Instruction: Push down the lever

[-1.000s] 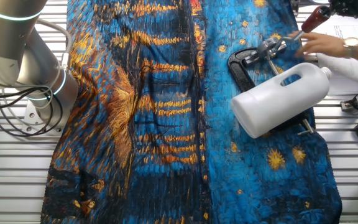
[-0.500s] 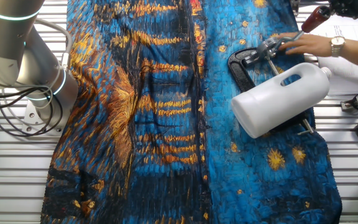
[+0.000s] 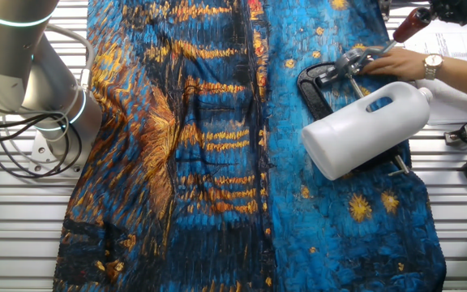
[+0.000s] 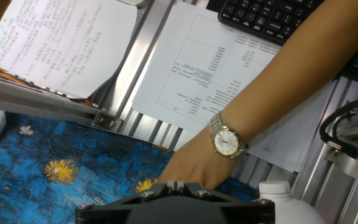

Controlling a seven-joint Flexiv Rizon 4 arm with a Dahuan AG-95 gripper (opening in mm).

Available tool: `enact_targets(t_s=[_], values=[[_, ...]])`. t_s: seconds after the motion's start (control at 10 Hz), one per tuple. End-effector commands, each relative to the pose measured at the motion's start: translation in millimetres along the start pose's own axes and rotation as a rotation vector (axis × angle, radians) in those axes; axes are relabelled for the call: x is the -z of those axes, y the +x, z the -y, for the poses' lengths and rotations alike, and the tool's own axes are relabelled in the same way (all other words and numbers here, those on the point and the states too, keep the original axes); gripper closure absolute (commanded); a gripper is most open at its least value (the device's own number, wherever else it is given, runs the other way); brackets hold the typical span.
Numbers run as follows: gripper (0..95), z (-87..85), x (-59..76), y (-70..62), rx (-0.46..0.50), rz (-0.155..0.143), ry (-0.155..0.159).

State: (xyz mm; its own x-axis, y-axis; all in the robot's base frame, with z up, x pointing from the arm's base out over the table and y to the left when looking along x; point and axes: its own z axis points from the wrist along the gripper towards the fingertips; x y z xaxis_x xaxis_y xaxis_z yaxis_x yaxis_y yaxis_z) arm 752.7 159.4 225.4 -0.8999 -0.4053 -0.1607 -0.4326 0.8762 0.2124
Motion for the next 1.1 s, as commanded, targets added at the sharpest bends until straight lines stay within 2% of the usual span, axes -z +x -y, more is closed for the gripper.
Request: enact_targets(t_s=[0.1, 1.1], values=[[95.0, -0.3, 0.2, 2.4, 0.000, -0.001, 0.000], [95.0, -6.7, -1.9, 14.5, 0.001, -0.005, 0.000]])
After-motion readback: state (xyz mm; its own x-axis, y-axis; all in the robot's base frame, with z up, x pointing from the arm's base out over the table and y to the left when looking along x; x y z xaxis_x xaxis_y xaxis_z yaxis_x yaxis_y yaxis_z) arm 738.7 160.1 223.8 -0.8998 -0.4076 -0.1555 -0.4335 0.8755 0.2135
